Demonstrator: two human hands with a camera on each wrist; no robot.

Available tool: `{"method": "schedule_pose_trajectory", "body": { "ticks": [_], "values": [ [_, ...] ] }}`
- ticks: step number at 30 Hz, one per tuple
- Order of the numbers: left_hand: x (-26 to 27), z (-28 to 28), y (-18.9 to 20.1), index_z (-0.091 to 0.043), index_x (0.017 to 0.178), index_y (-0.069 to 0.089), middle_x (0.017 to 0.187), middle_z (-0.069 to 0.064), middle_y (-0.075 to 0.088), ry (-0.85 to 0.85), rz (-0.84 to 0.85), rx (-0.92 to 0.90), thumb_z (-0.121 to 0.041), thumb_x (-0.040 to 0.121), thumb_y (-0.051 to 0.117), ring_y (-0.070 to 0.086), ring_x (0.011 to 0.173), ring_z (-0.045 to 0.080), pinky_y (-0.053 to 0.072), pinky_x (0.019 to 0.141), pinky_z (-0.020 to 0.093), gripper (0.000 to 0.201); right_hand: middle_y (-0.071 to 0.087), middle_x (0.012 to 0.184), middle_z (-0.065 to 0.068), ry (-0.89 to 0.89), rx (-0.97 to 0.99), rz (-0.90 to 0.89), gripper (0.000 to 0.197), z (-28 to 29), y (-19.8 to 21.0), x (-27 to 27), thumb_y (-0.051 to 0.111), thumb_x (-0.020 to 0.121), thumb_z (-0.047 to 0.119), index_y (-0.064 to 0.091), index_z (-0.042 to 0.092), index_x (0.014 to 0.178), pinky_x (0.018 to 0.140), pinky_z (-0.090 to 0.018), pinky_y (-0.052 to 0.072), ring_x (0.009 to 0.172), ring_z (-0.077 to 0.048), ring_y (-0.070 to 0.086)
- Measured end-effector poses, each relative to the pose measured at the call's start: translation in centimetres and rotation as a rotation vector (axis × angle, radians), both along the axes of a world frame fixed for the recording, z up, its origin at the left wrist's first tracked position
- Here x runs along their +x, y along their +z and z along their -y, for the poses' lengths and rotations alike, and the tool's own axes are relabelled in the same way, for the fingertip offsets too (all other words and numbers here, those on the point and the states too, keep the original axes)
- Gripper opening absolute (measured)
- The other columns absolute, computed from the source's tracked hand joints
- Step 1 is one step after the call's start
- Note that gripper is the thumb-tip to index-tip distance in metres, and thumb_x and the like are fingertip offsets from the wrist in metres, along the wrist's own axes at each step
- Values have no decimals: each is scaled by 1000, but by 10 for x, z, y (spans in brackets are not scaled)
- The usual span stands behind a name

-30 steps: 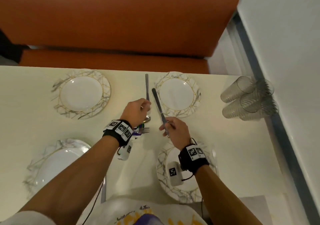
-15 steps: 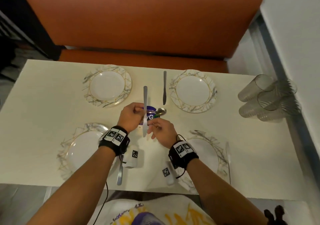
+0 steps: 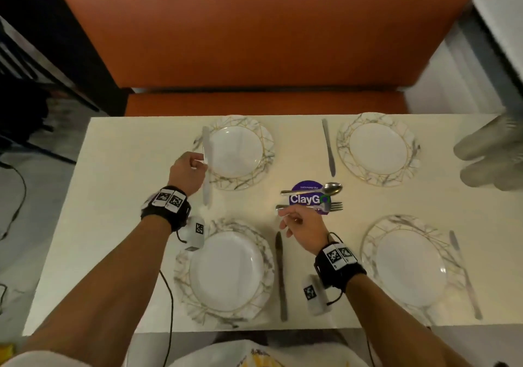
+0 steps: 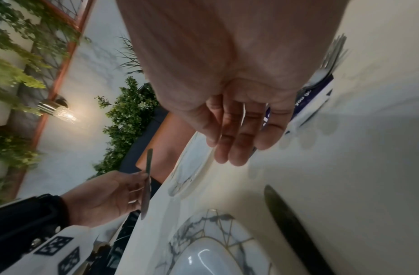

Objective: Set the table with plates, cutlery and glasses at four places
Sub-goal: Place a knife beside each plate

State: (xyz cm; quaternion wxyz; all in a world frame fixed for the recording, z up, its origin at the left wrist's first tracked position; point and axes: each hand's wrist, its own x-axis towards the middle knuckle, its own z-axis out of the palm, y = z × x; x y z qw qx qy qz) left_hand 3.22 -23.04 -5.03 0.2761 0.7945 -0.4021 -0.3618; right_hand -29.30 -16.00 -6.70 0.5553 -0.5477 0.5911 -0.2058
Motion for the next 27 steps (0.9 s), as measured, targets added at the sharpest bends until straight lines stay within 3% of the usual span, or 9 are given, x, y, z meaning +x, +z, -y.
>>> {"method": "schedule_pose_trajectory", "body": {
  "ticks": [3, 5, 8, 10, 14, 19, 23, 27],
  "values": [
    [39, 22, -12, -21, 109, 66, 102, 9, 75, -26, 83, 50, -18, 94, 62, 71, 94, 36, 59, 90, 49, 15, 73, 79, -7, -61, 10, -52, 26, -7, -3, 15, 52, 95, -4, 69, 15, 93, 60, -26, 56, 60, -10, 65],
    [55, 34, -17, -21, 109, 65, 109, 12, 74, -39, 115, 84, -16, 95, 62, 71, 100, 36, 58, 92, 44, 15, 74, 75, -6, -85, 4, -78, 26, -12, -6, 20, 53, 94, -4, 70, 15, 93, 61, -27, 55, 58, -15, 66],
    [69, 50, -27, -19, 112, 67, 122, 15, 71, -54, 188, 158, -12, 96, 60, 67, 109, 38, 53, 84, 34, 20, 75, 76, -4, -106, 8, -95, 26, -18, -10, 20, 53, 94, -3, 72, 16, 94, 64, -34, 59, 66, -26, 70],
    [73, 58, -33, -16, 117, 69, 126, 16, 69, -61, 217, 199, -12, 95, 61, 64, 114, 39, 50, 82, 34, 23, 76, 77, -5, -134, 22, -106, 27, -21, -11, 20, 53, 94, -3, 73, 16, 95, 65, -35, 60, 71, -29, 72],
    [76, 66, -42, -7, 110, 73, 120, 16, 71, -102, 244, 223, -8, 97, 59, 65, 114, 40, 50, 86, 34, 19, 76, 78, -5, -187, 36, -130, 26, -26, -6, 17, 54, 96, -1, 74, 15, 96, 59, -21, 53, 64, -24, 69],
    [81, 66, -54, -7, 103, 75, 111, 14, 75, -116, 252, 161, -11, 94, 68, 71, 101, 34, 58, 90, 35, 11, 76, 78, -3, -206, 26, -141, 25, -28, -5, 17, 53, 98, 0, 73, 14, 96, 58, -19, 51, 61, -18, 69],
    [81, 57, -55, -12, 116, 66, 121, 13, 62, -169, 349, 69, -16, 94, 67, 60, 111, 34, 55, 88, 42, 22, 76, 77, -1, -199, 23, -173, 28, -25, -5, 22, 51, 98, 1, 74, 17, 95, 57, -17, 50, 62, -14, 69],
    [94, 49, -61, -21, 140, 59, 151, 9, 46, -517, 601, -17, -13, 86, 69, 41, 134, 36, 46, 103, 54, 55, 76, 76, 0, -189, 19, -196, 28, -22, -5, 27, 50, 97, 1, 75, 16, 95, 56, -15, 49, 61, -7, 68]
  ]
}}
